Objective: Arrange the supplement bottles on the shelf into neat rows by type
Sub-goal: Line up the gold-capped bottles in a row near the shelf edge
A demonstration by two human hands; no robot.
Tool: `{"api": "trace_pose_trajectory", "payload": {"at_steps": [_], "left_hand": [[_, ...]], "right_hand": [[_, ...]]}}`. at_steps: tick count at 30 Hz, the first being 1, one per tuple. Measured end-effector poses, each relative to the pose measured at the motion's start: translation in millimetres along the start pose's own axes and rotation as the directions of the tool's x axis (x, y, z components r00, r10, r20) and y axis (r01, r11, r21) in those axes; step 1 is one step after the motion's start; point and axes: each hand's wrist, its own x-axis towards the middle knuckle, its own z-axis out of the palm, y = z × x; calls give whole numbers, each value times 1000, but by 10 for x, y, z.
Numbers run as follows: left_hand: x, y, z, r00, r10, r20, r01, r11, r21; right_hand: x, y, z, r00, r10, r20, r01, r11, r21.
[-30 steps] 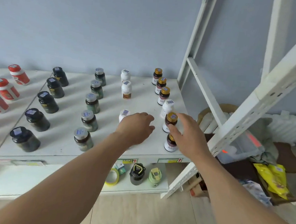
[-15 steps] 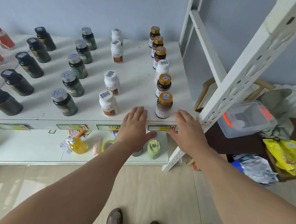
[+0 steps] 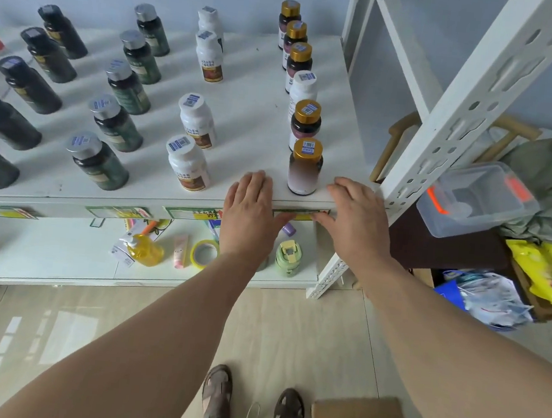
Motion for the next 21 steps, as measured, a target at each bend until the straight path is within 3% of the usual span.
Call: {"api": "trace_pose_trajectory", "payload": {"at_steps": [13,16,19,21], "left_hand": [[17,55,-120,995,-47,93,53,996,-66],[52,72,-176,993,-62,101,72,993,-97],[115,111,-224,990,-80,120,104,972,-210],[156,155,-257,985,-87,151,131,941,-312]], "right_hand": [[19,-48,-125,997,19,78,-21,999,30],[61,-125,-257,992,99,78,-114,969,219],[171,-245,-454,984,177,33,-171,866,470],[284,-329,-567,980,178,83,-194,805,560]]}}
